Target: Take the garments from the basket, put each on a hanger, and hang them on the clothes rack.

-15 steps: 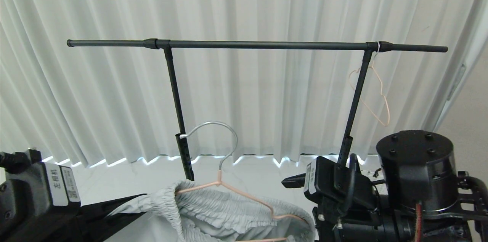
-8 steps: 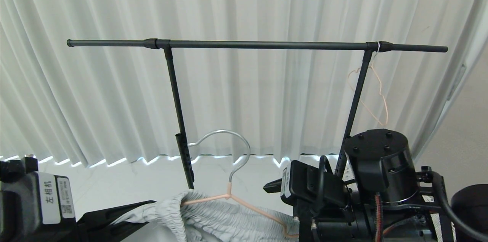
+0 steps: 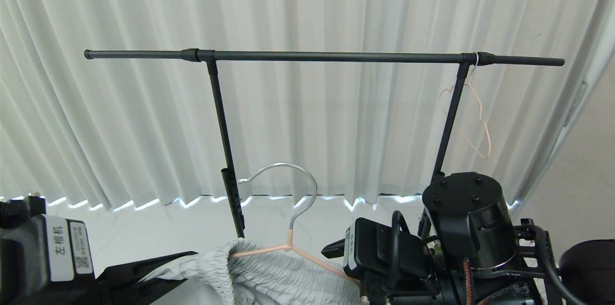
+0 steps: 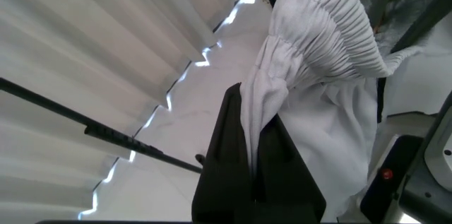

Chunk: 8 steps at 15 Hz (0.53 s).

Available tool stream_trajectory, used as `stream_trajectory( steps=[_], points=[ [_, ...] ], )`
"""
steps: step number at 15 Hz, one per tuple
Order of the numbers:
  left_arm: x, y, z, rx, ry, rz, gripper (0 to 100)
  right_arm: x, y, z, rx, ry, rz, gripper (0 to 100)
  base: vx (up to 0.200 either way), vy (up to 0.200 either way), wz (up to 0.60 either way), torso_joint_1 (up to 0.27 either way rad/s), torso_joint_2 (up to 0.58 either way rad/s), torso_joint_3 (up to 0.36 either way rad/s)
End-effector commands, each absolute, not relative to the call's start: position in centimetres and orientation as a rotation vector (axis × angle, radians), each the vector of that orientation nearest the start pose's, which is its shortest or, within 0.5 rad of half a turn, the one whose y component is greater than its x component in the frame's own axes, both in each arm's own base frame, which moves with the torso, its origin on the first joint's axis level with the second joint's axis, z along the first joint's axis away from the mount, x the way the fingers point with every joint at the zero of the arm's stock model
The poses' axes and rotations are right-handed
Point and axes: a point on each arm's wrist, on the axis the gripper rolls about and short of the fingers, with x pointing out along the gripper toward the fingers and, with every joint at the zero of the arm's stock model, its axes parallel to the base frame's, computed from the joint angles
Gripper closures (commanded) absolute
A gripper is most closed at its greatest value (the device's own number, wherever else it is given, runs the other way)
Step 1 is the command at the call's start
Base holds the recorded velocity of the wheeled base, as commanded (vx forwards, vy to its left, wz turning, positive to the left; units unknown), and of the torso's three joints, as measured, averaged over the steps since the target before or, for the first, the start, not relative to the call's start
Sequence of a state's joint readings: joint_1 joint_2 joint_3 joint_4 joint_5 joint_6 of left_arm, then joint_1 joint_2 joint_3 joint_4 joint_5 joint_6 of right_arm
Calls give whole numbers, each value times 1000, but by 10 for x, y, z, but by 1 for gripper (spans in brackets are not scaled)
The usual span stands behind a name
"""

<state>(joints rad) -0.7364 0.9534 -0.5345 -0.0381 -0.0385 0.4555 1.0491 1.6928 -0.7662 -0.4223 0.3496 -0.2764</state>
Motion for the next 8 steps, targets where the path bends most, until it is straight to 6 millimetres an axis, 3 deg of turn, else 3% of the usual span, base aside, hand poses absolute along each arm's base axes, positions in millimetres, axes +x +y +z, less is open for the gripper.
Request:
stream_trajectory(
  steps=[1,8],
  points=[
    [83,-77,205,558,179,-838,100,138,257,153,-414,326,1438,100,0,0,0,0,0,0],
    [83,-77,205,558,178,-838,100,138,256,155,-414,318,1430,100,0,0,0,0,0,0]
  ],
)
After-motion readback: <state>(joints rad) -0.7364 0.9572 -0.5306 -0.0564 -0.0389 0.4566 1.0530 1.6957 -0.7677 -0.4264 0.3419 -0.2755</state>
